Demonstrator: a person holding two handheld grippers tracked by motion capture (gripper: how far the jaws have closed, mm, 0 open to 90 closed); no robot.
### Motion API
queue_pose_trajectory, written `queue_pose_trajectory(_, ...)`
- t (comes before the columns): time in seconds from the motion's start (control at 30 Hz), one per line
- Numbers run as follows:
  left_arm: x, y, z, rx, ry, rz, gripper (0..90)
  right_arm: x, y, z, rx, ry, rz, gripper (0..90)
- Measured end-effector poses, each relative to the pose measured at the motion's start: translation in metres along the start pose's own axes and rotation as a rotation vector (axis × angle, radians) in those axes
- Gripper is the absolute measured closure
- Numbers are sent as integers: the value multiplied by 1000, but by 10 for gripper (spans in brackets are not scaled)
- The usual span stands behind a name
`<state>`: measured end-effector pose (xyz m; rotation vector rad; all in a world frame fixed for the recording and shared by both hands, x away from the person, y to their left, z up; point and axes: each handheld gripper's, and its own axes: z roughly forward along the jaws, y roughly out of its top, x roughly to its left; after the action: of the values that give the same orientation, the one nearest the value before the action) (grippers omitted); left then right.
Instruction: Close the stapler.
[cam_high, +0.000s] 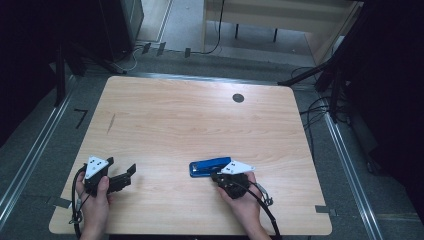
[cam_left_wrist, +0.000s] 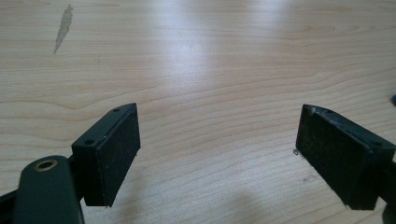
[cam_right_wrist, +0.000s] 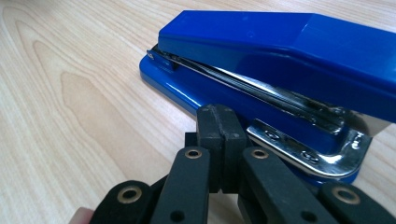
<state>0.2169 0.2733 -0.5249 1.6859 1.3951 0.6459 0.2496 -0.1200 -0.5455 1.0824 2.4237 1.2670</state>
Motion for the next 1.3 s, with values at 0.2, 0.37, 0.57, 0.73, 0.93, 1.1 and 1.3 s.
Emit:
queue_pose_trajectory(0.2, -1, 0, 1, 10, 4, 10, 144, 3, 4, 5, 1, 1, -13, 900)
queue_pose_trajectory(0.37, -1, 0, 1, 10, -1, 12, 144, 7, 7, 10, 2, -3, -29, 900)
queue_pose_trajectory(0.57, -1, 0, 1, 9, 0, 16, 144, 15, 12, 17, 2, -3, -57, 900)
queue_pose_trajectory(0.73, -1, 0, 1, 8, -1, 17, 144, 20, 16, 23, 3, -9, -44, 900)
queue_pose_trajectory(0.93, -1, 0, 1, 10, -2, 15, 144, 24, 19, 27, 0, -15, -31, 900)
queue_pose_trajectory(1.1, -1, 0, 1, 8, -1, 16, 144, 29, 23, 33, 1, -20, -26, 900)
queue_pose_trajectory(1.3, -1, 0, 1, 10, -1, 15, 144, 33, 28, 39, 0, -28, -26, 900)
